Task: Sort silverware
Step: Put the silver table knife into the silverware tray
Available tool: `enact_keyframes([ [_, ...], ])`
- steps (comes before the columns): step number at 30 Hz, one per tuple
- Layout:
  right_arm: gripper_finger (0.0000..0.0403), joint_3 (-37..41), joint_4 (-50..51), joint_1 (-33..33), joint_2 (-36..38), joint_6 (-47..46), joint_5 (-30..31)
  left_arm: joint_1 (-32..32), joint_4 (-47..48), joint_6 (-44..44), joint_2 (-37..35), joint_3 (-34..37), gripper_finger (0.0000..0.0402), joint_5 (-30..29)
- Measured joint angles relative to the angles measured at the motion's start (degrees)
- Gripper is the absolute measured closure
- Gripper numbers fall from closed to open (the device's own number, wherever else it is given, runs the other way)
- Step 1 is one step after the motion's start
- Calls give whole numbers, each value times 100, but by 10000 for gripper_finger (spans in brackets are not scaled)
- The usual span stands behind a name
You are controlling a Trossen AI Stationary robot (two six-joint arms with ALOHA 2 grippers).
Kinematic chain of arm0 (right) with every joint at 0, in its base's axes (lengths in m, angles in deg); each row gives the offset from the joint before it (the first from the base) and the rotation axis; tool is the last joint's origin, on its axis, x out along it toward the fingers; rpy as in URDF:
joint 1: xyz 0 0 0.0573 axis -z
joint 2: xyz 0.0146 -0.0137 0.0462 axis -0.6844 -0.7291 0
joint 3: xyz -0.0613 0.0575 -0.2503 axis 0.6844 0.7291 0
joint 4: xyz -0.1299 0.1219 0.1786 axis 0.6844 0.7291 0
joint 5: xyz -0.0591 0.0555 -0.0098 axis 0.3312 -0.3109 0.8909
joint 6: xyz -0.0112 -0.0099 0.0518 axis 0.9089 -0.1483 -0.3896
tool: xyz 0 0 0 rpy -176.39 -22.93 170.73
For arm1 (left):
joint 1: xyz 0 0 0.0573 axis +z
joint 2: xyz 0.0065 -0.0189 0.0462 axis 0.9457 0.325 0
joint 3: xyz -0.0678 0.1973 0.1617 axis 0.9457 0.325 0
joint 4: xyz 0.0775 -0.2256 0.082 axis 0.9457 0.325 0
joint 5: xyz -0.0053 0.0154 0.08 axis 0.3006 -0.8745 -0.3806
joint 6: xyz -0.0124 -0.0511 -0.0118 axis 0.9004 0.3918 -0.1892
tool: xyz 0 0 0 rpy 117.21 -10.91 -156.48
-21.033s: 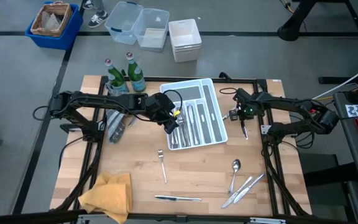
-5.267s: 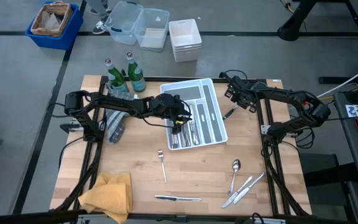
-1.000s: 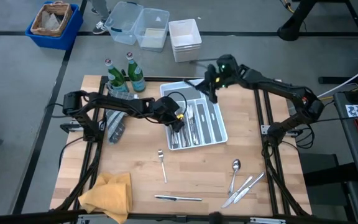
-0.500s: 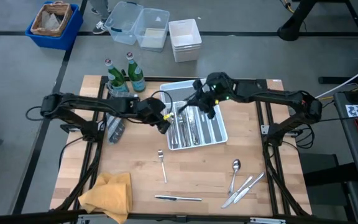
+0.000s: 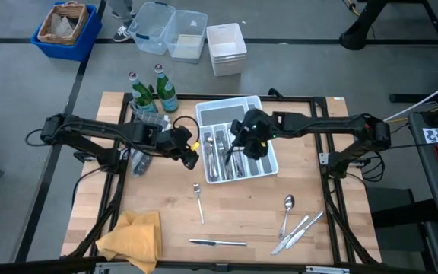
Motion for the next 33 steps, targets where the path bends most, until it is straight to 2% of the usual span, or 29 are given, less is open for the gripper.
enact_keyframes([
  [8, 372, 0, 424, -42, -335, 1194, 121, -122, -9, 354, 2, 2, 314, -347],
  [14, 372, 0, 741, -41, -533, 1613, 66, -151, -20, 670, 2, 2, 314, -435],
  [23, 372, 0, 688, -34, -1086, 2233, 10, -151, -34, 949, 4, 2, 314, -536],
  [33, 368, 0, 502, -20, -1180, 2594, 119, -151, -37, 953, 5, 2, 314, -548],
])
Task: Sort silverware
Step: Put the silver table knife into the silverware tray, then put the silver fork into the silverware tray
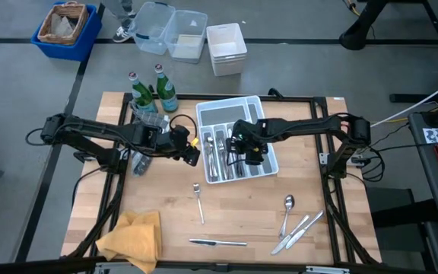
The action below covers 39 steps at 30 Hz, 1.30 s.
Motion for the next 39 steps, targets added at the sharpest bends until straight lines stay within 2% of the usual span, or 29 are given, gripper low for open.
enact_keyframes([
  [8, 331, 0, 4, 0, 0, -1, 11, 0, 9, -17, 2, 0, 314, -1],
  [13, 323, 0, 16, 0, 0, -1, 168, 0, 10, -1, 2, 0, 314, 0],
  [16, 323, 0, 14, 0, 0, -80, 198, -48, -25, 302, 2, 0, 314, 2],
  [24, 322, 2, -439, -5, 0, -1792, 328, -582, -306, 1871, 2, 0, 314, 51],
  [30, 322, 2, -1359, -7, 0, -2585, 936, -1197, -508, 3051, 170, -2, 314, 174],
  [35, 322, 1, -1831, -7, 1, -3883, 1332, -1640, -809, 3600, 605, -2, 314, 187],
  [39, 322, 2, -1808, -7, 2, -4538, 1421, -1797, -1095, 3801, 1039, -2, 314, 303],
])
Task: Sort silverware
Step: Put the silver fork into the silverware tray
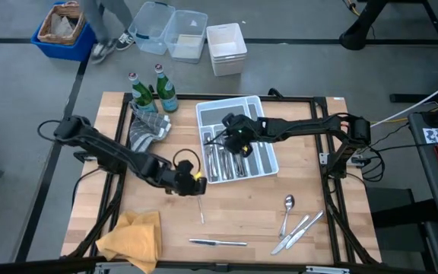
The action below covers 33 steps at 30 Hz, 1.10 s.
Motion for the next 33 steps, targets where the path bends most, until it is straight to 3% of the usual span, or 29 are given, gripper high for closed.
enact_keyframes([
  [6, 322, 0, 61, 0, 4, -1383, 74, 18, -44, 349, 529, 0, 314, 315],
  [11, 322, 0, 212, 0, 33, -2283, 483, 33, -39, 672, 857, 0, 314, 726],
  [19, 322, 2, 922, 7, 435, -2691, 567, 162, 5, 777, 1356, 0, 314, 938],
  [33, 322, 2, 1156, 7, 1551, -2719, 577, 499, 390, 681, 1627, 4, 314, 972],
])
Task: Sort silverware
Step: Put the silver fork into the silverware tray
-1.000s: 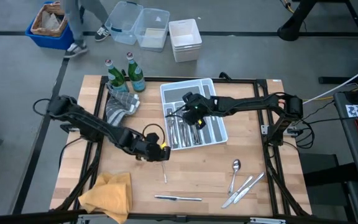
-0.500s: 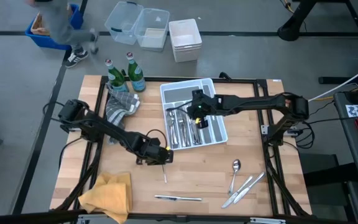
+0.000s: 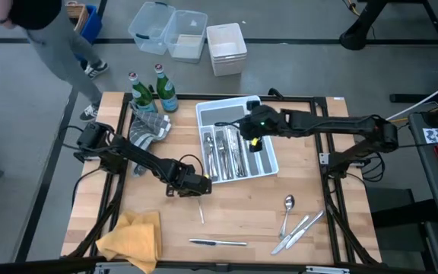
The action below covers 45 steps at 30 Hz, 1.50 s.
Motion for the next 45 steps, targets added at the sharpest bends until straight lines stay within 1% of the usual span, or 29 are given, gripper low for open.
enact_keyframes([
  [5, 322, -4, -43, 0, 356, 25, -1, -42, -110, 125, 115, 0, 314, 89],
  [10, 322, -5, -56, 0, 545, 48, -9, -29, -145, 104, 240, 0, 314, -25],
  [16, 322, -4, -61, 0, 568, 48, -24, -2, -252, 102, 458, -21, 314, -47],
  [20, 322, -4, -56, 0, 568, 48, -42, 21, -267, 107, 467, -17, 314, -199],
  [36, 322, -4, -55, 0, 567, 33, -48, 239, -333, 303, 481, -10, 314, -245],
  [39, 322, -4, -55, 0, 567, 32, -48, 243, -320, 331, 481, -8, 328, -278],
  [45, 322, -4, -55, 0, 567, 31, -49, 245, -281, 394, 485, -4, 390, -344],
])
